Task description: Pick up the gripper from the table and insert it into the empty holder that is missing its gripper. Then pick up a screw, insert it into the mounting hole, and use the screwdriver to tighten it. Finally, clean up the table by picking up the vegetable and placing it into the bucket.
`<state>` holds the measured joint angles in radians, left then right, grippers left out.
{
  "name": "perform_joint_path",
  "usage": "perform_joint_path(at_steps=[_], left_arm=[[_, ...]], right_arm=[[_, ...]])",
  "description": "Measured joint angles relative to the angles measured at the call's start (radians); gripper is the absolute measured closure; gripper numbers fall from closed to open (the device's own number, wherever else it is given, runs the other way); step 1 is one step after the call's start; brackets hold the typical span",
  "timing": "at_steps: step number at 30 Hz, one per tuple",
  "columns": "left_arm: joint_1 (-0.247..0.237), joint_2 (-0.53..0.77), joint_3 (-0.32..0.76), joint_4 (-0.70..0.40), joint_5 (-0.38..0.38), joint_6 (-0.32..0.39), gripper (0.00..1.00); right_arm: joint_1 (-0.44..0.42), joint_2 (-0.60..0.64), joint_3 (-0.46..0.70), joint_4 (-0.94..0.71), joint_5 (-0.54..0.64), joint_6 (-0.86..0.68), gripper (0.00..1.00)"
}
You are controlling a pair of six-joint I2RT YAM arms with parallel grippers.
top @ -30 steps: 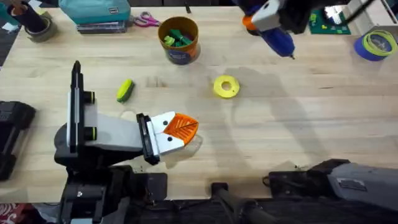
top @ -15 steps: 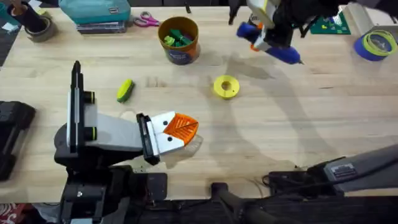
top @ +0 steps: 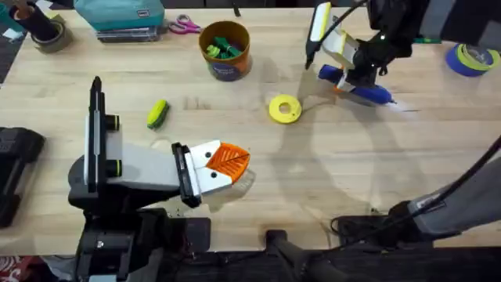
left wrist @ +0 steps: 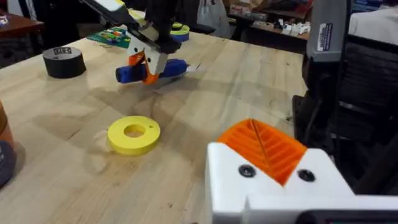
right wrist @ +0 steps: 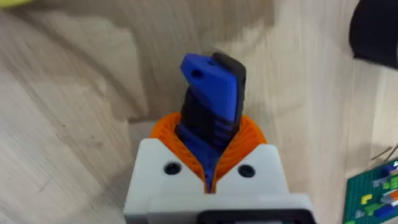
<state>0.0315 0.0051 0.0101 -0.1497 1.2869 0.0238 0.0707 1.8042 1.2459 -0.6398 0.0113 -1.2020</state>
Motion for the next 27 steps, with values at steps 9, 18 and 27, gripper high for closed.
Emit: perform_joint_path(at_steps=[9,18,27], left_arm=[[0.000,0.000,0.000,0.000,0.000,0.000,0.997],[0.000,0.000,0.000,0.000,0.000,0.000,0.997],[0.000,0.000,0.000,0.000,0.000,0.006,0.812]], right_arm=[[-0.054,0.009,-0.028,0.036,0.004,-0.019,0.936],[-0.047,0.009,-0.028,0.041,0.002,-0.033,0.006],[-0.045,-0.070,-0.030,0.033,-0.114,0.065,0.004]])
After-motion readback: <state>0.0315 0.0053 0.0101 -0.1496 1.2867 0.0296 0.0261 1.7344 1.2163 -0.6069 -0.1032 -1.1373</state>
